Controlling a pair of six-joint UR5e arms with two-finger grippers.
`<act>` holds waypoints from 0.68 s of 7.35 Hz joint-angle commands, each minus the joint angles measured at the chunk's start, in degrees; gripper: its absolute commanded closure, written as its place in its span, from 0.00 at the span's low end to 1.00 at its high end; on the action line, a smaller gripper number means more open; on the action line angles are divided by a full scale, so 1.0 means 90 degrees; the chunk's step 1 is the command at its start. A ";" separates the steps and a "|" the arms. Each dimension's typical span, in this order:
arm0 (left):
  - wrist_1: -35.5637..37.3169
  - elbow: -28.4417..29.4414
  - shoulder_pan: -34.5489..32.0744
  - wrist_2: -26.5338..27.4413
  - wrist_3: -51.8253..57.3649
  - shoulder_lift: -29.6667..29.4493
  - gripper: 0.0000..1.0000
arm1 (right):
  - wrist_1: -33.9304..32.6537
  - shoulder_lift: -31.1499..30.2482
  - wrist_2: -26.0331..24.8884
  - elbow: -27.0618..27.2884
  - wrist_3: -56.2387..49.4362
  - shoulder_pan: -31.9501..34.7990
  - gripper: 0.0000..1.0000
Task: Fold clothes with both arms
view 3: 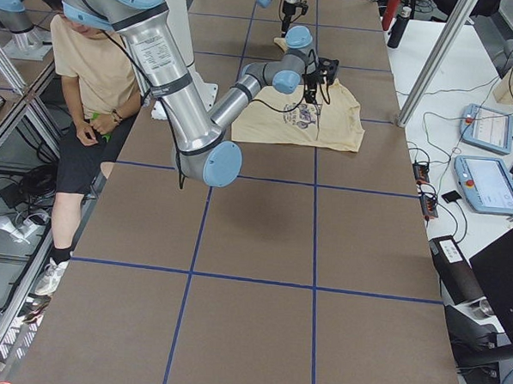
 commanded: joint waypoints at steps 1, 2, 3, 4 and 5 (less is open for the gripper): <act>-0.0009 0.0111 0.0008 0.0009 0.0003 -0.0041 0.55 | 0.0000 -0.0006 -0.0010 -0.0006 0.0000 0.0000 0.01; -0.0009 0.0150 0.0008 0.0019 0.0003 -0.0099 0.55 | -0.0010 -0.0006 -0.0010 0.0004 0.0000 0.0000 0.01; -0.0009 0.0170 0.0008 0.0010 0.0003 -0.0099 0.55 | 0.0000 -0.0006 -0.0020 -0.0005 0.0000 -0.0010 0.01; -0.0009 0.0170 0.0008 0.0009 0.0003 -0.0109 0.54 | 0.0000 -0.0006 -0.0020 -0.0006 0.0000 -0.0010 0.01; -0.0009 0.0180 0.0008 0.0019 0.0003 -0.0128 0.54 | -0.0010 -0.0015 -0.0020 -0.0006 0.0000 -0.0010 0.01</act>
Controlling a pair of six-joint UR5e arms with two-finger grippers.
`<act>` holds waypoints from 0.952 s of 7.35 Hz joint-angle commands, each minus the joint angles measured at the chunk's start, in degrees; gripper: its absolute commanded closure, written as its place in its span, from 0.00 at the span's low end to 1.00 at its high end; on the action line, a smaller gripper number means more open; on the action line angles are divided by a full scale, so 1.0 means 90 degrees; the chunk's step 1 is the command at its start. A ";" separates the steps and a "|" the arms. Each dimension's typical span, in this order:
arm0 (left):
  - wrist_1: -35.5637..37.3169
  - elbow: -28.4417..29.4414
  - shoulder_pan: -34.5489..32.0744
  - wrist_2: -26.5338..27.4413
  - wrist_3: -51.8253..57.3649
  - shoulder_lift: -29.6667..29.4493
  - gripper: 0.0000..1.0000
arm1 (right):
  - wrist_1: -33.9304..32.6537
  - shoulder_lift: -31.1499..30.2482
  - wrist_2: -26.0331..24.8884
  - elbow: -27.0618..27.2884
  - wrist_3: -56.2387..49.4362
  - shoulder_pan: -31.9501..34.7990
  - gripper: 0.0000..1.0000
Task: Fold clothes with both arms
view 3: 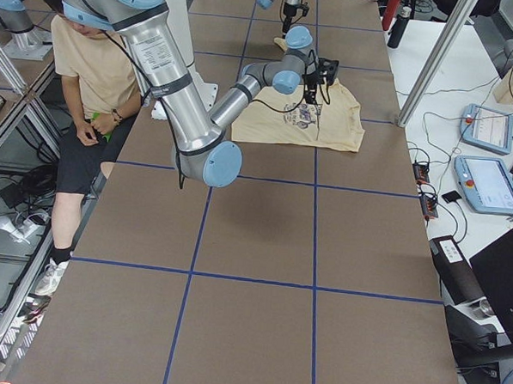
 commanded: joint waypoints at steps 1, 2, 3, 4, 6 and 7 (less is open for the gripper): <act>0.0000 0.0012 0.0000 -0.0003 0.0000 -0.0031 0.54 | 0.0003 -0.0007 -0.0001 -0.0011 0.0000 -0.0002 0.01; 0.0010 0.0012 0.0000 -0.0003 0.0000 -0.0031 0.54 | 0.0003 -0.0007 -0.0001 -0.0011 0.0000 -0.0002 0.01; 0.0000 0.0041 0.0000 -0.0003 0.0000 -0.0040 0.54 | 0.0003 -0.0007 -0.0001 -0.0011 0.0000 -0.0002 0.01; 0.0000 0.0051 0.0000 -0.0003 0.0000 -0.0041 0.54 | 0.0003 -0.0007 0.0008 -0.0021 0.0000 -0.0002 0.01; 0.0000 0.0041 0.0000 -0.0012 0.0000 -0.0050 0.60 | 0.0003 -0.0017 0.0008 -0.0031 0.0000 -0.0002 0.01; 0.0000 0.0051 0.0000 -0.0003 0.0000 -0.0041 0.67 | 0.0003 -0.0017 0.0008 -0.0031 0.0000 -0.0002 0.01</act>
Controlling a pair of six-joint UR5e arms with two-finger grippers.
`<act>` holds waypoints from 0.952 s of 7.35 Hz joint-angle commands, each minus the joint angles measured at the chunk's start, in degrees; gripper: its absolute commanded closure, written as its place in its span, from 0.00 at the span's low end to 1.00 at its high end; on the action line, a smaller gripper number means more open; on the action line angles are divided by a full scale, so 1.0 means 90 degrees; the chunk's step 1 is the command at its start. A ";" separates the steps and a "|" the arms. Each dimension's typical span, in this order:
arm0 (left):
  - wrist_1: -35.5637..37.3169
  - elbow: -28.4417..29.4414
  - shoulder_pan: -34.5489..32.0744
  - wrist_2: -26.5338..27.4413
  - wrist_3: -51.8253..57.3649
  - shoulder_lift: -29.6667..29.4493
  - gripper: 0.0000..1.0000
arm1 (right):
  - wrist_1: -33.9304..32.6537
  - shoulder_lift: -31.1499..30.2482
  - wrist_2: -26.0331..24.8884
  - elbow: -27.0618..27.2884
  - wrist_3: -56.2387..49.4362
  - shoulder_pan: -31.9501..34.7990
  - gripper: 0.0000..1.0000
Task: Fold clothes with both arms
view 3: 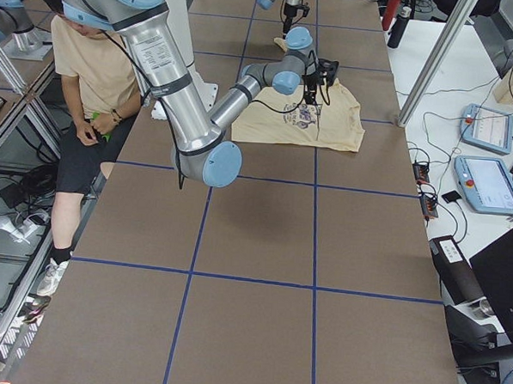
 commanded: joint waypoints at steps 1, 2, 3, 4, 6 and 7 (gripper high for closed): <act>0.0000 -0.0004 0.0000 0.0004 0.0000 -0.0015 0.72 | 0.0000 -0.0004 0.0000 -0.0004 0.0000 -0.0010 0.01; 0.0000 -0.0004 0.0000 0.0004 0.0000 -0.0016 0.81 | 0.0000 -0.0004 0.0010 -0.0004 0.0000 -0.0010 0.01; 0.0000 -0.0014 0.0000 0.0004 0.0000 -0.0016 1.00 | 0.0000 -0.0013 0.0010 -0.0004 0.0000 -0.0010 0.01; 0.0000 -0.0043 0.0000 0.0004 -0.0010 -0.0016 1.00 | 0.0000 -0.0004 0.0020 -0.0004 0.0000 0.0000 0.01; -0.0029 -0.0141 -0.0010 -0.0025 -0.0233 -0.0025 1.00 | 0.0000 -0.0004 0.0020 -0.0004 0.0000 0.0000 0.01; -0.0010 -0.0460 -0.0020 -0.0054 -0.0389 -0.0016 1.00 | 0.0000 -0.0013 0.0068 0.0015 0.0000 0.0039 0.01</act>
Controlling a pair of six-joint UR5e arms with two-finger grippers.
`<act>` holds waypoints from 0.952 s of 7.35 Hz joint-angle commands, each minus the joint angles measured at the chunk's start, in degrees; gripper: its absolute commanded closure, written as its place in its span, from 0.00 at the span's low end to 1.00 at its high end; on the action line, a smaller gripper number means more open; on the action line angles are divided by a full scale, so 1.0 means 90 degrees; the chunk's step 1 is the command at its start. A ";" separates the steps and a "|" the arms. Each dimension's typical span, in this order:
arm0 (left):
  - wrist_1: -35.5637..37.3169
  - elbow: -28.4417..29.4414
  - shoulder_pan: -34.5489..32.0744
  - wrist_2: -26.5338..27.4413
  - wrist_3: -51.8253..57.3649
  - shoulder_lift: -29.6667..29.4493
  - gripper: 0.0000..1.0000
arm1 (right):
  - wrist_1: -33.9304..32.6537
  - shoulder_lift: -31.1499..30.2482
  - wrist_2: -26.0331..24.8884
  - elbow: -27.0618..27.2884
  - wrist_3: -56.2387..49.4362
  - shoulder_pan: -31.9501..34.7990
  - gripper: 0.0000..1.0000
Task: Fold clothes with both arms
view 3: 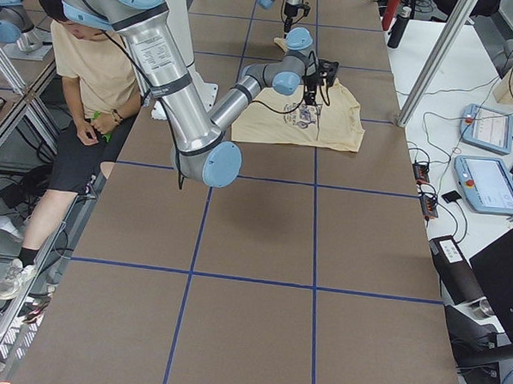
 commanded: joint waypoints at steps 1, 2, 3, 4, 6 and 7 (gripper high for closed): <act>0.0034 -0.0762 0.0009 -0.0043 -0.0729 -0.0012 1.00 | 0.0000 -0.0133 0.0095 0.0093 -0.0010 0.0086 0.01; 0.0044 -0.1008 0.0009 -0.0246 -0.1324 -0.0303 1.00 | 0.0029 -0.0454 0.0270 0.0307 -0.0222 0.0222 0.01; 0.0218 -0.1011 0.0009 -0.0384 -0.2103 -0.1002 1.00 | 0.0029 -0.0998 0.0455 0.0666 -0.0776 0.0445 0.01; 0.0664 -0.0962 0.0058 -0.0375 -0.3097 -0.1946 1.00 | 0.0048 -0.1526 0.0747 0.0883 -0.1274 0.0757 0.01; 0.0914 -0.0051 0.0526 -0.0327 -0.4709 -0.4034 1.00 | 0.0097 -0.2308 0.0965 0.0885 -0.2279 0.1256 0.00; 0.0894 0.0594 0.0546 -0.0085 -0.5299 -0.4964 1.00 | 0.0098 -0.2593 0.0955 0.0875 -0.2778 0.1442 0.01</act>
